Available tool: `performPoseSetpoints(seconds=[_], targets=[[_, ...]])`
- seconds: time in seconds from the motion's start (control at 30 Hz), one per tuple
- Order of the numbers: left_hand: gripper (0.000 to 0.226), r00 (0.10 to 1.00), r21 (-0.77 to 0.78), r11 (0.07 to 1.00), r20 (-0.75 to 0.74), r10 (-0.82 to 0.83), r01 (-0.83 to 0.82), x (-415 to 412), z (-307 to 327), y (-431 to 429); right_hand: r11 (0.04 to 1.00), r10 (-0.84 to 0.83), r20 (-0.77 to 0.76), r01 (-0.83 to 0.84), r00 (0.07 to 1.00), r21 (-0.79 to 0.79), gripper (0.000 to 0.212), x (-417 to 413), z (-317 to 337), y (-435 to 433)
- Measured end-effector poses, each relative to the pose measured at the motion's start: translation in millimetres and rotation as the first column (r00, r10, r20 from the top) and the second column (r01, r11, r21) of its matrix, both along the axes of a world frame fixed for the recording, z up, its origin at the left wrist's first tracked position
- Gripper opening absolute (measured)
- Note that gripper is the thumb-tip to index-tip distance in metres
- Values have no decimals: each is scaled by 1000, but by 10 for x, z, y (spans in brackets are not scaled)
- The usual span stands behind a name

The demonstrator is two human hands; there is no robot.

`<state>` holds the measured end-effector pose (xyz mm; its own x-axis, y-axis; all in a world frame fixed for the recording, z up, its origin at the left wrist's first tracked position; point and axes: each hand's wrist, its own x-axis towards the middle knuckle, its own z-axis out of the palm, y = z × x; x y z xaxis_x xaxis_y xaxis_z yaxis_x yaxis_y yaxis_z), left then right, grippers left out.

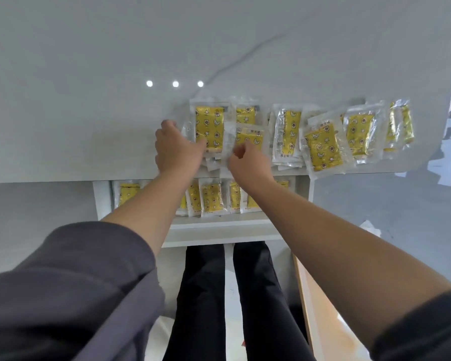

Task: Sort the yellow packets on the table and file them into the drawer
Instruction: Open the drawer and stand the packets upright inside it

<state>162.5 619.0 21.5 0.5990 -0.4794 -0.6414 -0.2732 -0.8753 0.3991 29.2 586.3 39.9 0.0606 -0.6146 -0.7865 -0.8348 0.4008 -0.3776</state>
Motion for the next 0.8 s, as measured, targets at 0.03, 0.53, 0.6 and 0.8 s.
performPoseSetpoints(seconds=[0.03, 0.53, 0.6, 0.8], targets=[[69, 1000, 29, 1000, -22, 2, -2, 21, -24, -60, 1000, -29, 1, 29, 1000, -11, 18, 26, -21, -30], [20, 953, -48, 983, -257, 159, -176, 628, -212, 60, 999, 30, 68, -30, 997, -14, 22, 354, -230, -48], [27, 929, -46, 950, -230, 290, -308, 866, -204, 134, 1000, -11, 46, 11, 999, -1, 18, 421, -235, -88], [25, 891, -141, 925, -353, 286, -353, 1111, -25, 227, 991, -124, 191, 133, 974, -34, 17, 419, -139, -164]])
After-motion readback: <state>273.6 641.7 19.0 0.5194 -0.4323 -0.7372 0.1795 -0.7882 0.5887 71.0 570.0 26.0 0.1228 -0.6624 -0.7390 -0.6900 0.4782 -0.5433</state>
